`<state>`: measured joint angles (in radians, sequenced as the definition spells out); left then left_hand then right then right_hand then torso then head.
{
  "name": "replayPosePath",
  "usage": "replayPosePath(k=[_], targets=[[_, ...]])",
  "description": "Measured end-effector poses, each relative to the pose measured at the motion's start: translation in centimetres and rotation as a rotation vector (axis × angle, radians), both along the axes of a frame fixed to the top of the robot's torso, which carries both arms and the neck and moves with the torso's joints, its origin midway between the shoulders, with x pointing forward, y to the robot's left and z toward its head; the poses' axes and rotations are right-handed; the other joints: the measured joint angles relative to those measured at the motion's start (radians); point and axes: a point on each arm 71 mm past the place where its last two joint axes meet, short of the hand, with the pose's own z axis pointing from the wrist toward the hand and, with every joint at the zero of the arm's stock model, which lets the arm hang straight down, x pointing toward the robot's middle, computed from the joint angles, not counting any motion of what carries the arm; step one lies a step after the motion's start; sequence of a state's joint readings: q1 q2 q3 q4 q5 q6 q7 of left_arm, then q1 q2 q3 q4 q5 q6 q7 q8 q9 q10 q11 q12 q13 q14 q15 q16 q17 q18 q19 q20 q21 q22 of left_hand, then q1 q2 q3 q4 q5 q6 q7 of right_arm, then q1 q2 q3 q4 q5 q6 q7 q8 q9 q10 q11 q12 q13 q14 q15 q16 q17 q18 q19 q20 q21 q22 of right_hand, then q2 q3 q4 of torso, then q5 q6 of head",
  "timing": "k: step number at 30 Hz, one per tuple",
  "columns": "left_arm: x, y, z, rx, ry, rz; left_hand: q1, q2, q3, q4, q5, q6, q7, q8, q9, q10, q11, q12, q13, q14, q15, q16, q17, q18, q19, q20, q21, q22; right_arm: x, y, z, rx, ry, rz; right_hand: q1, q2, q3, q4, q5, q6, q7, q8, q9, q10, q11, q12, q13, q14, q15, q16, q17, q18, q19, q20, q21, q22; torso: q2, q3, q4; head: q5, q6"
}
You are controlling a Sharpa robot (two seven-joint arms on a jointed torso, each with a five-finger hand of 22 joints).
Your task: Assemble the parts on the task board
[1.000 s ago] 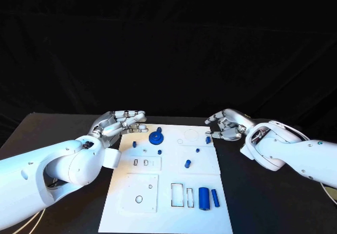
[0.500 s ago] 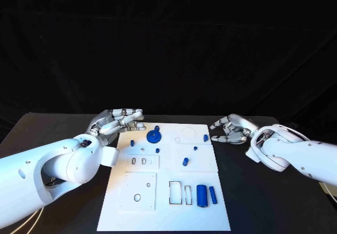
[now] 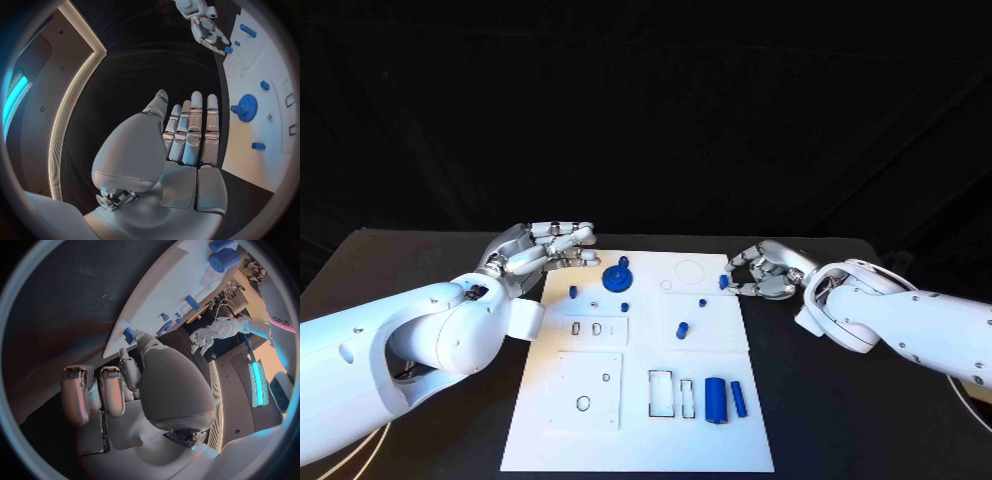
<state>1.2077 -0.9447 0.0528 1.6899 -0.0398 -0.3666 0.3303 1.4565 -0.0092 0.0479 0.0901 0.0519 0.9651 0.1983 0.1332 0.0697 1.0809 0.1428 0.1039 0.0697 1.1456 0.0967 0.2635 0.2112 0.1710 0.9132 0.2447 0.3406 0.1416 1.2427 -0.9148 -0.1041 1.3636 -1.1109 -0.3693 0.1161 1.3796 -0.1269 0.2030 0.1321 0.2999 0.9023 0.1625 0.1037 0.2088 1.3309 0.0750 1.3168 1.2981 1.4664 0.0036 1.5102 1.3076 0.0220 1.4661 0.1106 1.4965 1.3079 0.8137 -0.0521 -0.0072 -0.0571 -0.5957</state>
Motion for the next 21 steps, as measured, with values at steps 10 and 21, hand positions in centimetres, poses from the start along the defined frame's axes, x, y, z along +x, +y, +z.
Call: replayPosePath(k=[10, 21], targets=[[0.0, 0.01, 0.0, -0.001, 0.0, -0.004, 0.0, 0.0, 0.0, 0.0, 0.0, 0.0, 0.0, 0.0, 0.0, 0.0, 0.0, 0.0, 0.0, -0.001, 0.001, 0.0, 0.0, 0.0, -0.002, 0.002, 0.0, 0.0, -0.02, 0.54, -0.75, 0.003, 0.013, 0.005, 0.001, 0.01, 0.003, -0.003, 0.0, 0.007, 0.0, 0.0, 0.0, 0.004, 0.004, 0.004, 0.003, 0.0, 0.0, 0.0, 0.0, 0.0, 0.0, 0.0, 0.0, 0.0, 0.0, 0.0013, -0.0017, 0.007, 0.002], [0.01, 0.02, -0.01, -0.002, 0.001, -0.005, 0.0, 0.0, 0.0, 0.0, 0.0, 0.0, 0.0, 0.0, 0.0, 0.0, 0.0, 0.0, 0.0, -0.003, 0.003, 0.0, 0.002, 0.0, -0.004, 0.003, 0.0, 0.0, 0.12, 1.04, -0.84, 0.007, 0.013, 0.008, 0.002, 0.016, 0.006, -0.006, 0.0, 0.018, 0.003, 0.0, 0.001, 0.011, 0.004, 0.008, 0.007, 0.0, 0.0, 0.0, 0.0, 0.0, 0.0, 0.0, 0.004, 0.0, 0.0, 0.0012, -0.0022, 0.004, 0.002]])
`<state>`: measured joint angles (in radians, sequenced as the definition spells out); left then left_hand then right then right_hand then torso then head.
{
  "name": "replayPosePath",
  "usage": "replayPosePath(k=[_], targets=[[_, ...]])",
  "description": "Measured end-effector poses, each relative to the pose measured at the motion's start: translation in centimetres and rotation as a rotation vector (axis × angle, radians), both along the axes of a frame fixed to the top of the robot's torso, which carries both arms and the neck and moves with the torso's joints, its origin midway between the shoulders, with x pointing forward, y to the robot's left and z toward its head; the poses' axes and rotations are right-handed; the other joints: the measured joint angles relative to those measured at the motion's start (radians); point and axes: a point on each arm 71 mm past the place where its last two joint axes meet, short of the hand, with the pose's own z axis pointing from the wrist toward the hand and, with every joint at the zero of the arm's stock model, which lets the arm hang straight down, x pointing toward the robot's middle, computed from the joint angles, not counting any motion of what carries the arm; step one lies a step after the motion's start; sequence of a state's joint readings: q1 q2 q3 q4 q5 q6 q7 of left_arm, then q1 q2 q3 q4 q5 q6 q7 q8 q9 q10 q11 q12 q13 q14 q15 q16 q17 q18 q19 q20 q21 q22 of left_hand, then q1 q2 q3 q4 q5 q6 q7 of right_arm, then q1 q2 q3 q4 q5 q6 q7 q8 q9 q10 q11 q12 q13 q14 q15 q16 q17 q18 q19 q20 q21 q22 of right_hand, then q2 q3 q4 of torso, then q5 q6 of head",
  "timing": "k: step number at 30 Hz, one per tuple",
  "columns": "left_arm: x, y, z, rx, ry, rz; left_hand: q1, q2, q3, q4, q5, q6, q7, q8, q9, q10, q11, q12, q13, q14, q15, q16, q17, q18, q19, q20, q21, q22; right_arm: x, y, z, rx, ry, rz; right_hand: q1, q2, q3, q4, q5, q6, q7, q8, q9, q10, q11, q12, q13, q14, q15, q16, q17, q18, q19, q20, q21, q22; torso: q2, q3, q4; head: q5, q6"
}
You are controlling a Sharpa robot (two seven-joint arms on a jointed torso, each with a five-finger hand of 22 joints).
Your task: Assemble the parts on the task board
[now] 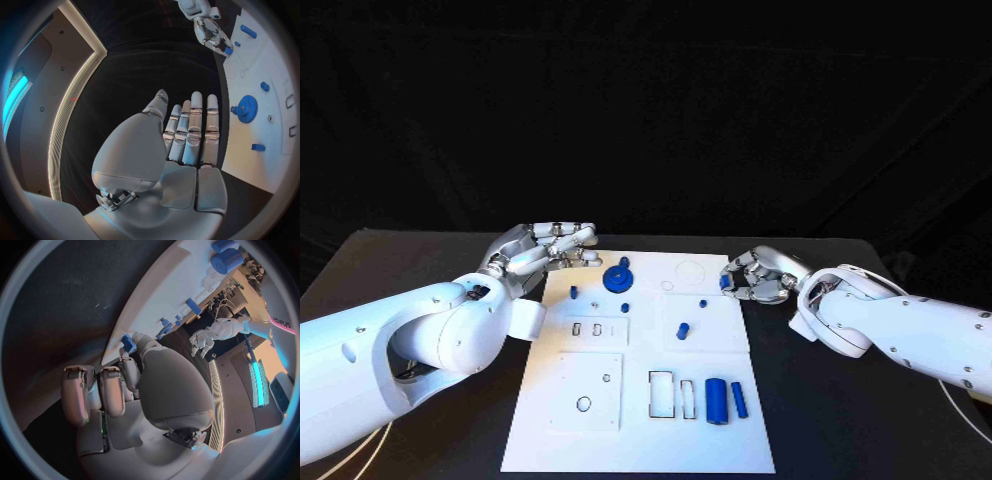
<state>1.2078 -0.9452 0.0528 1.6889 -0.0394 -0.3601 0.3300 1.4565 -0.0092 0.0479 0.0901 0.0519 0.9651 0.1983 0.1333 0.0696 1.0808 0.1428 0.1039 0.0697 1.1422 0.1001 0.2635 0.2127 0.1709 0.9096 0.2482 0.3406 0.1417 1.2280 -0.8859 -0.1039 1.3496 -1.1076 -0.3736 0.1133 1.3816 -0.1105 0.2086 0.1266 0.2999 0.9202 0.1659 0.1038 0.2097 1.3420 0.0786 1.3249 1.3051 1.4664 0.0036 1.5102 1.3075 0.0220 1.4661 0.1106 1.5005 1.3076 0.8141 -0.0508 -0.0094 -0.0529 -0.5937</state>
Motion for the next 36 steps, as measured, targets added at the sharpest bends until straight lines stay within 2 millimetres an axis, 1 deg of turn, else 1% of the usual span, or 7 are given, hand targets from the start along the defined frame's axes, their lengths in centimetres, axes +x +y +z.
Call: replayPosePath(k=[11, 15, 18, 23, 26, 32, 36], targets=[[0.0, 0.0, 0.0, 0.0, 0.001, -0.001, 0.0, 0.0, 0.0, 0.0, 0.0, 0.0, 0.0, 0.0, 0.0, 0.0, 0.0, -0.003, 0.0, -0.003, -0.003, 0.0, 0.0, 0.0, 0.0, 0.0, 0.0, 0.0, 0.1, 0.2, 0.0, 0.002, -0.004, -0.003, -0.004, 0.012, 0.006, -0.006, 0.0, 0.029, -0.006, 0.012, 0.003, 0.004, -0.003, 0.004, 0.003, 0.0, 0.0, 0.0, 0.0, 0.0, 0.0, 0.0, 0.0, 0.0, 0.0, 0.0001, 0.0002, 0.0, -0.001], [0.0, 0.1, 0.0, 0.001, 0.001, 0.001, 0.0, 0.0, 0.0, 0.0, 0.0, 0.004, 0.004, 0.0, 0.0, 0.0, 0.0, -0.004, 0.0, -0.004, -0.004, 0.0, 0.0, 0.0, 0.0, 0.0, 0.0, 0.0, 0.2, 0.2, 0.0, 0.002, -0.007, -0.008, -0.003, 0.021, 0.013, -0.007, -0.004, 0.067, -0.016, 0.028, 0.009, 0.007, -0.007, 0.004, 0.003, 0.0, 0.0, 0.0, 0.0, 0.0, 0.0, 0.0, 0.0, 0.0, 0.0, 0.0, 0.0003, 0.0, -0.002], [0.0, 0.2, 0.0, 0.002, 0.001, 0.003, 0.0, 0.0, 0.0, 0.0, 0.0, 0.004, 0.004, 0.0, 0.0, 0.0, 0.0, -0.004, 0.0, -0.004, -0.004, 0.0, 0.0, 0.0, 0.0, 0.0, 0.0, 0.0, 0.2, 0.2, 0.0, 0.002, -0.009, -0.011, 0.002, 0.03, 0.019, -0.013, -0.005, 0.096, -0.028, 0.044, 0.014, 0.011, -0.018, 0.004, 0.003, 0.0, -0.011, 0.0, 0.0, 0.0, 0.0, -0.001, 0.0, 0.0, 0.0, 0.0, 0.0004, 0.0, -0.002], [0.0, 0.2, 0.0, 0.002, 0.002, 0.003, 0.0, 0.0, 0.0, 0.0, 0.0, 0.004, 0.004, 0.0, 0.0, 0.0, 0.0, -0.004, 0.0, -0.004, -0.004, 0.0, 0.0, 0.0, 0.0, 0.0, 0.0, 0.0, 0.3, 0.2, 0.0, 0.003, -0.015, -0.016, 0.007, 0.035, 0.031, -0.025, -0.015, 0.127, -0.045, 0.069, 0.021, 0.016, -0.035, 0.004, 0.003, 0.0, -0.027, 0.0, 0.0, 0.0, 0.0, -0.019, 0.002, 0.0, 0.0, 0.0001, 0.0004, 0.002, -0.003], [0.0, 0.2, 0.0, 0.001, 0.002, 0.001, 0.0, 0.0, 0.0, 0.0, 0.0, 0.004, 0.004, 0.0, 0.0, 0.0, 0.0, -0.004, 0.0, -0.004, -0.004, 0.0, 0.0, 0.0, 0.0, 0.0, 0.0, 0.0, 0.3, 0.4, 0.1, 0.006, -0.02, -0.017, 0.012, 0.046, 0.043, -0.037, -0.047, 0.127, -0.045, 0.078, 0.021, 0.021, -0.04, 0.008, 0.003, -0.002, -0.031, 0.0, 0.0, 0.0, 0.002, -0.024, 0.004, 0.0, 0.0, 0.0001, 0.0003, 0.003, -0.003], [0.0, 0.2, 0.0, 0.001, 0.002, 0.001, 0.0, 0.0, 0.0, 0.0, 0.0, 0.004, 0.004, 0.0, 0.0, 0.0, 0.0, -0.004, 0.0, -0.004, -0.004, 0.0, 0.0, 0.0, 0.0, 0.0, 0.0, 0.0, 0.2, 0.7, 0.2, 0.015, -0.037, -0.019, 0.012, 0.057, 0.046, -0.04, -0.05, 0.127, -0.045, 0.078, 0.021, 0.025, -0.043, 0.008, 0.003, 0.002, -0.034, 0.0, 0.001, 0.0, -0.002, -0.027, 0.008, 0.0, 0.0, 0.0001, 0.0, 0.004, -0.003], [0.0, 0.3, 0.0, 0.002, 0.003, 0.003, 0.0, 0.0, 0.0, 0.0, 0.0, 0.004, 0.004, 0.0, 0.0, 0.0, 0.0, -0.004, 0.0, -0.004, -0.004, 0.0, 0.0, 0.0, 0.0, 0.0, 0.0, 0.0, -0.4, 1.6, 0.6, 0.035, -0.05, -0.005, 0.005, 0.063, 0.045, -0.041, -0.041, 0.127, -0.045, 0.078, 0.021, 0.025, -0.043, 0.012, 0.003, 0.002, -0.034, 0.0, 0.001, 0.0, -0.002, -0.027, 0.008, 0.0, 0.0, 0.0, -0.0001, 0.006, -0.004]])
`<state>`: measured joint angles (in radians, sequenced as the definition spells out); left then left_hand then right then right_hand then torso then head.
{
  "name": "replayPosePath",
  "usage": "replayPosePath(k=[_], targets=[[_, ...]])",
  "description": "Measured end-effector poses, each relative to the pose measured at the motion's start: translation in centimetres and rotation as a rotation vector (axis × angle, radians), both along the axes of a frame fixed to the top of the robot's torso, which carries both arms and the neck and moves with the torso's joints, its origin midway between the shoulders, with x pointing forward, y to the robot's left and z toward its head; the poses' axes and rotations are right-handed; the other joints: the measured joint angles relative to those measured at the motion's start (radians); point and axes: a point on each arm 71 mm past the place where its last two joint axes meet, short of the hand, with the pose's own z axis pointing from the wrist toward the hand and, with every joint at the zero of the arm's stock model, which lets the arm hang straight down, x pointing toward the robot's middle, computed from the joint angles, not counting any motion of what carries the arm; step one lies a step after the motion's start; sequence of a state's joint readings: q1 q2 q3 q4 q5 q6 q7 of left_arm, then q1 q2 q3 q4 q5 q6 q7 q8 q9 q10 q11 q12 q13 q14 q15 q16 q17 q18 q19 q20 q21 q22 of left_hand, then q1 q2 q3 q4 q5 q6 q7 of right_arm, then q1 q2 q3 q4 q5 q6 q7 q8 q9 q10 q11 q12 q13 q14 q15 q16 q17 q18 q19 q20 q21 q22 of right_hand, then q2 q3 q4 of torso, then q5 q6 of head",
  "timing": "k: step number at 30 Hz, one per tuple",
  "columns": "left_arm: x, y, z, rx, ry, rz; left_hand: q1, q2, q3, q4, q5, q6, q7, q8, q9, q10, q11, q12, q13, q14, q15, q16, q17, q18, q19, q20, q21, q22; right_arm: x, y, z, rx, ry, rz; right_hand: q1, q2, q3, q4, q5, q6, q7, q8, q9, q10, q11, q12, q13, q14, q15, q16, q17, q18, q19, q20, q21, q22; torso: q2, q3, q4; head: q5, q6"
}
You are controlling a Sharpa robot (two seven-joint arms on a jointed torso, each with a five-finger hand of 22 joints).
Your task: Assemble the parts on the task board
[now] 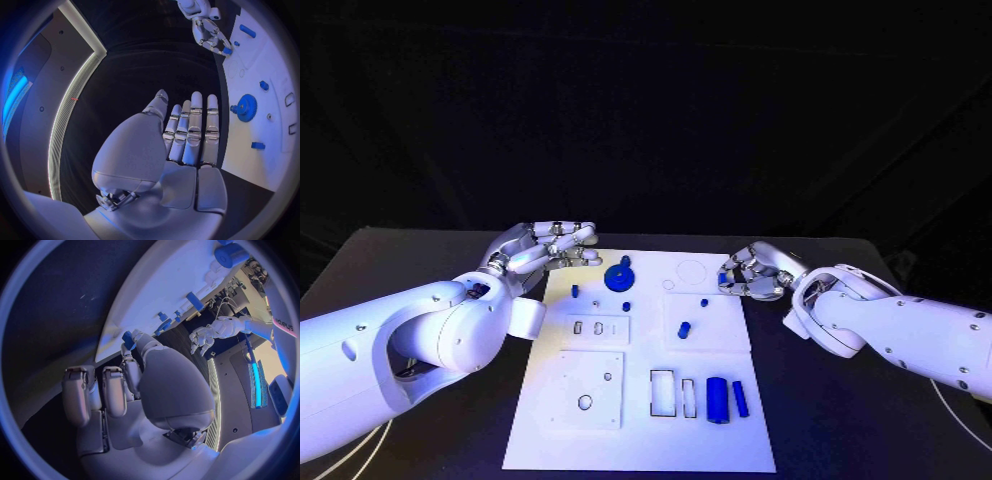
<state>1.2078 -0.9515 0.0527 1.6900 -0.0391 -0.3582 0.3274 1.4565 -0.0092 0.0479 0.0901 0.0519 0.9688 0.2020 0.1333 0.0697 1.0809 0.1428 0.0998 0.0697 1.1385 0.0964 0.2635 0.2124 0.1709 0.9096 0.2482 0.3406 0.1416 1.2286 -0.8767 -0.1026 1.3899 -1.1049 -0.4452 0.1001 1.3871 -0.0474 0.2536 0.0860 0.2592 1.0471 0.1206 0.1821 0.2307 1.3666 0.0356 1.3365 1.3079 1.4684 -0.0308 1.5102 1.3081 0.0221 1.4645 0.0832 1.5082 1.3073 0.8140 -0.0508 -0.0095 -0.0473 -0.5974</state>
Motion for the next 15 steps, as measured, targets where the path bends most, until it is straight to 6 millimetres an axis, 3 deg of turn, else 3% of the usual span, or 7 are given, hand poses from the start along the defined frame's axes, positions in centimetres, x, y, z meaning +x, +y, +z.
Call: replayPosePath(k=[6, 10, 15], targets=[[0.1, 0.1, 0.0, 0.001, 0.001, 0.003, 0.0, 0.0, 0.0, 0.0, 0.0, 0.0, 0.0, 0.0, 0.0, 0.0, 0.0, 0.0, 0.0, 0.0, 0.0, 0.0, 0.001, 0.0, 0.0, 0.0, 0.0, 0.0, -1.0, 2.3, 1.9, 0.042, -0.028, 0.044, -0.008, 0.008, 0.005, 0.005, 0.0, -0.004, -0.004, 0.0, 0.0, 0.0, 0.0, 0.0, 0.0, 0.0, 0.0, 0.0, 0.0, 0.0, 0.0, 0.0, 0.004, 0.001, -0.002, 0.0, -0.0005, 0.003, -0.001], [0.2, 0.3, -0.1, 0.003, 0.001, 0.008, 0.0, 0.0, 0.0, 0.0, 0.0, 0.0, 0.0, 0.0, 0.0, 0.0, 0.0, 0.0, 0.0, 0.0, 0.0, 0.0, 0.001, 0.0, 0.0, 0.0, 0.0, 0.0, -1.9, 4.8, 3.4, 0.067, -0.04, 0.089, -0.015, 0.015, 0.009, 0.006, -0.014, -0.004, -0.004, 0.0, -0.001, 0.0, 0.0, 0.0, 0.0, 0.0, 0.0, 0.004, 0.0, 0.0, 0.0, 0.0, 0.009, 0.001, -0.003, -0.0002, 0.0005, 0.009, -0.002], [0.4, 0.4, -0.2, 0.005, 0.003, 0.015, 0.0, 0.0, 0.0, 0.0, 0.0, 0.0, 0.0, 0.0, 0.0, 0.0, 0.0, 0.0, 0.0, 0.0, 0.0, 0.0, 0.001, 0.0, 0.0, 0.0, 0.0, 0.0, -2.7, 8.6, 3.8, 0.073, -0.031, 0.151, -0.016, 0.015, 0.012, 0.006, -0.02, -0.006, -0.005, 0.0, -0.001, 0.0, 0.0, 0.0, 0.0, 0.0, 0.0, 0.004, 0.0, 0.0, 0.0, 0.0, 0.012, 0.001, -0.004, -0.0001, 0.0006, 0.02, -0.006]])
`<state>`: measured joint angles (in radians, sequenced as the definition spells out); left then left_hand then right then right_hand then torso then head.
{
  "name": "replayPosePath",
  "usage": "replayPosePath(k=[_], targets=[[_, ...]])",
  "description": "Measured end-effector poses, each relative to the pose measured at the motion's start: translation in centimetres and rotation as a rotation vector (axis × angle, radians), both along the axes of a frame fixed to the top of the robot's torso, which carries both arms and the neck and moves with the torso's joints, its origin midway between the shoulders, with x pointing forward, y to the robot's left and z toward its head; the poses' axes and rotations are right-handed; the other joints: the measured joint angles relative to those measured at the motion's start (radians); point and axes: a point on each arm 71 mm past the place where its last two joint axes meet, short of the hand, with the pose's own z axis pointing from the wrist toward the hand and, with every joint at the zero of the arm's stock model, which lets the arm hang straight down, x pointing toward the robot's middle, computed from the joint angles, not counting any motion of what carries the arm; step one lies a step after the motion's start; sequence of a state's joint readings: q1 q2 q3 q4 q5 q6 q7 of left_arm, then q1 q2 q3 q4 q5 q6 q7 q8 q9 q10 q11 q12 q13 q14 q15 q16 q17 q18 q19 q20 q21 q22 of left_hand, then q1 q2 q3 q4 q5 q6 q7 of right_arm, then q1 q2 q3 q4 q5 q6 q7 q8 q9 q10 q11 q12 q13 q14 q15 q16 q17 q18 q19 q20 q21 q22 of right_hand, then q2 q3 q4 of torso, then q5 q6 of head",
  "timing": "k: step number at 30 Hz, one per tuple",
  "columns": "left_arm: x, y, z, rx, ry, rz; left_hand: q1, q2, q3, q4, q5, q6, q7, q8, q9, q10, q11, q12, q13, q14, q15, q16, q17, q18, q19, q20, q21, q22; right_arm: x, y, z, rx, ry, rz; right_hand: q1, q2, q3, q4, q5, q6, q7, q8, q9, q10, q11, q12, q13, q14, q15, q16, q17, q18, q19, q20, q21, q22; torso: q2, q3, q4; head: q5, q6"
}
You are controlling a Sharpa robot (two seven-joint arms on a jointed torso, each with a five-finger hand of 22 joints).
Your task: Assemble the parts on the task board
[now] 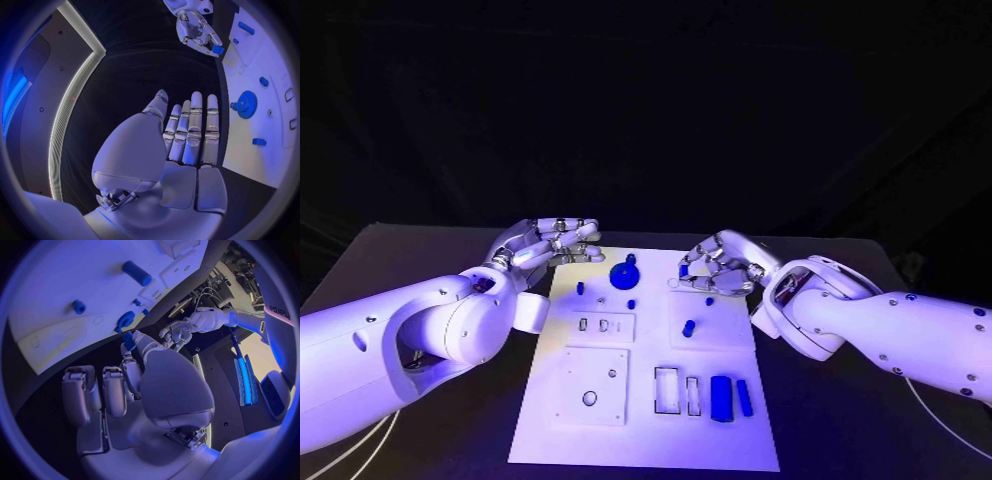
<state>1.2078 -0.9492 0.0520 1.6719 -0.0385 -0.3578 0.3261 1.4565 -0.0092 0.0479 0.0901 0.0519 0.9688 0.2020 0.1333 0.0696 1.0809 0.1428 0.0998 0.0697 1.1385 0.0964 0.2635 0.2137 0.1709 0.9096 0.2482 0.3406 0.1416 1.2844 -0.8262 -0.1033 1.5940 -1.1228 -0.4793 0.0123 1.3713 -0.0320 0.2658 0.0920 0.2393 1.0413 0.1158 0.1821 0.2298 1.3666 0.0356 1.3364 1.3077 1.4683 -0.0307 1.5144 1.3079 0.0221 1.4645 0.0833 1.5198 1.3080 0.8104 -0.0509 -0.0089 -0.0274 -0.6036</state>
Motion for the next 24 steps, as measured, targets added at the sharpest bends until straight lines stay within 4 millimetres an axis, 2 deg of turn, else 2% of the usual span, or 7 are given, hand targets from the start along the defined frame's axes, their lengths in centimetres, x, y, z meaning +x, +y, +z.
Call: replayPosePath(k=[1, 6, 10, 16, 24], targets=[[0.0, 0.0, 0.0, 0.0, 0.0, 0.001, 0.0, 0.0, 0.0, 0.0, 0.0, 0.0, 0.0, 0.0, 0.0, 0.0, 0.0, 0.0, 0.0, 0.0, 0.0, 0.0, 0.0, 0.0, 0.0, 0.0, 0.0, 0.0, -0.1, 0.3, 0.0, -0.001, 0.001, 0.004, 0.0, 0.0, 0.0, 0.0, 0.0, 0.0, 0.0, 0.0, 0.0, 0.0, 0.0, 0.0, 0.0, 0.0, 0.0, 0.0, 0.0, 0.0, 0.0, 0.0, 0.0, 0.0, 0.0, -0.0001, 0.0002, 0.001, 0.0], [0.2, 0.1, -0.1, 0.001, 0.002, 0.004, 0.0, 0.0, 0.0, 0.0, 0.0, 0.0, 0.0, 0.0, 0.0, 0.0, 0.0, 0.0, 0.0, 0.0, 0.0, 0.0, 0.0, 0.0, 0.0, 0.0, 0.0, 0.0, -1.0, 4.4, -0.4, -0.023, 0.012, 0.07, 0.0, 0.0, 0.0, 0.0, 0.0, -0.006, -0.002, 0.0, 0.0, 0.0, 0.0, 0.0, 0.0, 0.0, 0.0, 0.0, 0.0, 0.0, 0.0, 0.0, 0.0, 0.0, 0.0, 0.0001, 0.0017, 0.008, -0.007], [0.2, 0.0, -0.2, 0.001, 0.003, 0.005, 0.0, 0.0, 0.0, 0.0, 0.0, 0.0, 0.0, 0.0, 0.0, 0.0, 0.0, 0.0, 0.0, 0.0, 0.0, 0.0, 0.0, 0.0, 0.0, 0.0, 0.0, 0.0, -1.6, 6.5, -1.0, -0.052, 0.017, 0.099, -0.005, 0.001, 0.0, 0.0, -0.002, -0.007, 0.0, 0.0, 0.0, 0.0, 0.0, 0.0, 0.0, 0.0, 0.0, 0.0, 0.0, 0.0, 0.0, 0.0, 0.0, 0.0, 0.0, -0.0006, 0.0017, 0.015, -0.011], [0.2, 0.0, -0.2, 0.001, 0.003, 0.004, 0.0, 0.0, 0.0, 0.0, 0.0, 0.0, 0.0, 0.0, 0.0, 0.0, 0.0, 0.0, 0.0, 0.0, 0.0, 0.0, 0.0, 0.0, 0.0, 0.0, 0.0, 0.0, -2.2, 8.4, -1.9, -0.099, 0.013, 0.117, -0.016, 0.0, 0.0, 0.0, -0.002, -0.008, 0.001, 0.0, 0.0, 0.0, 0.0, 0.0, 0.0, 0.0, 0.0, 0.0, 0.0, 0.0, 0.0, 0.0, 0.0, 0.0, 0.001, -0.0012, 0.0012, 0.027, -0.014], [0.3, 0.1, -0.2, 0.001, 0.004, 0.006, 0.0, 0.0, 0.0, 0.0, 0.0, 0.0, 0.0, 0.0, 0.0, 0.0, 0.0, 0.0, 0.0, 0.0, 0.0, 0.0, 0.0, 0.0, 0.0, 0.0, 0.0, 0.0, -2.6, 10.3, -2.6, -0.145, 0.007, 0.133, -0.016, 0.0, 0.0, 0.0, -0.004, -0.013, 0.002, 0.002, 0.0, 0.0, 0.0, 0.0, 0.0, 0.0, 0.0, 0.0, 0.0, 0.0, 0.0, 0.0, 0.0, 0.0, 0.003, -0.0007, 0.0013, 0.033, -0.02]])
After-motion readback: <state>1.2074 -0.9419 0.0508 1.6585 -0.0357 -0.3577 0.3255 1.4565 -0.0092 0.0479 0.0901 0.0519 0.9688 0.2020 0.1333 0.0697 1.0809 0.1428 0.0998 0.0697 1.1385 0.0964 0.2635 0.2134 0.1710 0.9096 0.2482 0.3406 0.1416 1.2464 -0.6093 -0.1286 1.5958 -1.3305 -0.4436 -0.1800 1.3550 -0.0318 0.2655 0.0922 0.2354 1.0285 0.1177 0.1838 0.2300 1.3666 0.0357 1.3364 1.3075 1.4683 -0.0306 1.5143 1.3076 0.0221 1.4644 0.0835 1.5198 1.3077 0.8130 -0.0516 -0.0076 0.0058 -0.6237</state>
